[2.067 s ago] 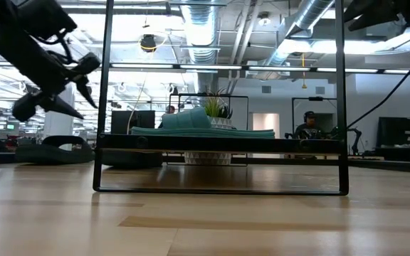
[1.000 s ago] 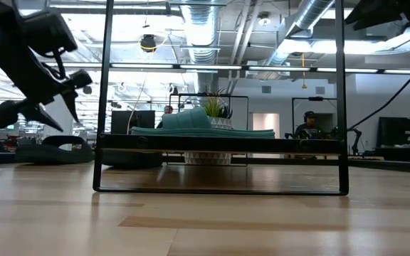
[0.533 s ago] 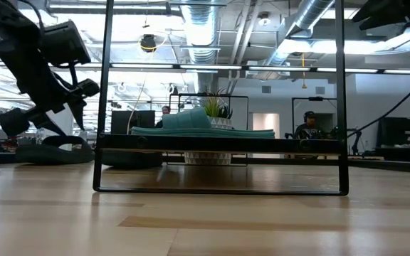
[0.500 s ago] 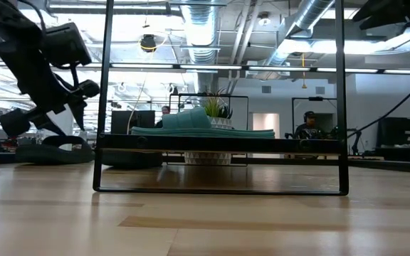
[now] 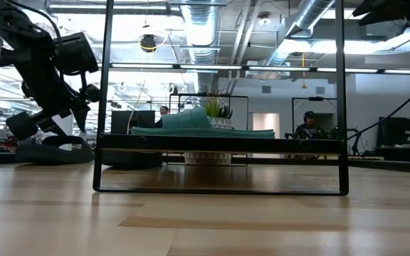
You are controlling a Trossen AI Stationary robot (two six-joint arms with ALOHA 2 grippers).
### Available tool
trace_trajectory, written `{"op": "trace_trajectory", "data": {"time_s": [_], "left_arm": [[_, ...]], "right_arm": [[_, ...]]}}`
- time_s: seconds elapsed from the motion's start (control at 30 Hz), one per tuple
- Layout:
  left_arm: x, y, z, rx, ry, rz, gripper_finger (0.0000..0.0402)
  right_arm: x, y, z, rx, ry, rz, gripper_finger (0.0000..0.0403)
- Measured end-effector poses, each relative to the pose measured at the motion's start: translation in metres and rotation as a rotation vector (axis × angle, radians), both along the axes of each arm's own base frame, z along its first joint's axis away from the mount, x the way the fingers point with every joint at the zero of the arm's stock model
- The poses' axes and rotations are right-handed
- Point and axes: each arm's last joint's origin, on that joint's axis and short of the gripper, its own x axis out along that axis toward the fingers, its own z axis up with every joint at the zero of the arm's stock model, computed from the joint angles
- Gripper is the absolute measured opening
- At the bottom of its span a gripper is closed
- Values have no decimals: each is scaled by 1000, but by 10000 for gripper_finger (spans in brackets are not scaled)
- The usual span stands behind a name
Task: Pick and place slides into the shelf
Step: Put the left black slide on the shelf
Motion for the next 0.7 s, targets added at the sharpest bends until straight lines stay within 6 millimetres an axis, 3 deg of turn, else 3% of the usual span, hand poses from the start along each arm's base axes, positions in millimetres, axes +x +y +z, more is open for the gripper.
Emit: {"op": "trace_trajectory", "data": {"time_s": [0.5, 0.7], "left_arm": [[-5, 14, 1, 37, 45, 65, 151], [-3, 23, -13, -48, 95, 76, 77]], "right_arm": [[0, 0, 0, -5, 6, 3, 177], [0, 0, 0, -5, 6, 3, 170]]}}
